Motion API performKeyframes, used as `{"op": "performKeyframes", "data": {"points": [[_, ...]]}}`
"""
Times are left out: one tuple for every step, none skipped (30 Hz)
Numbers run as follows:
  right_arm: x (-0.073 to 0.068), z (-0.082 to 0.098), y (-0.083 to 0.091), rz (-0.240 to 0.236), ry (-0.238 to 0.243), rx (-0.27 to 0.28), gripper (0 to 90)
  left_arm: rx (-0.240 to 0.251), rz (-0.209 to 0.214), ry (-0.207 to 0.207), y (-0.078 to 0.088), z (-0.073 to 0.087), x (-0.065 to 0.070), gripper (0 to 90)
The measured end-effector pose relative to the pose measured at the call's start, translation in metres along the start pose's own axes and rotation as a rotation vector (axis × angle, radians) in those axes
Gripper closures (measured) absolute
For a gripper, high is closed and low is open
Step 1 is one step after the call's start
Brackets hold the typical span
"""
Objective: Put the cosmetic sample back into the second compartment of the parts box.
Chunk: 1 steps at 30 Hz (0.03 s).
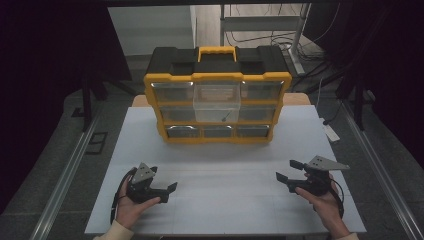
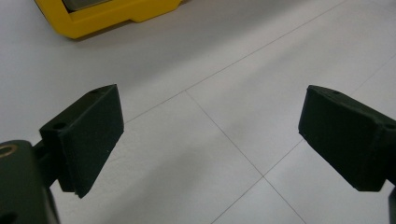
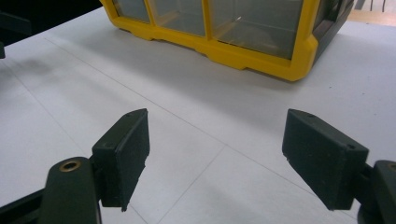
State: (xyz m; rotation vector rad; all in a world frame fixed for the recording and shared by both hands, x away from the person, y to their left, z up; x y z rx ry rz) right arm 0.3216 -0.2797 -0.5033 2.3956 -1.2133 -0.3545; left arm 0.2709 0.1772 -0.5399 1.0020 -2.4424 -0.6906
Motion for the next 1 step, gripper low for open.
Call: {"op": "performKeyframes", "data": {"points": [[0.0002, -0.0001, -0.0001, 0.003, 0.002, 0.000, 23.5, 0.000, 0.000, 0.000, 0.0000, 0.0000, 0.0000, 7.1]]}}
Point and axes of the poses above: each handheld gripper's, and its own axes: y roughly backward along the jaws, z roughly out of its underside, x roughly to its right, the point moved 4 cm from there along -y, roughly forward along the jaws, and after that the axes turned 9 degrees about z, right-handed, at the moved point
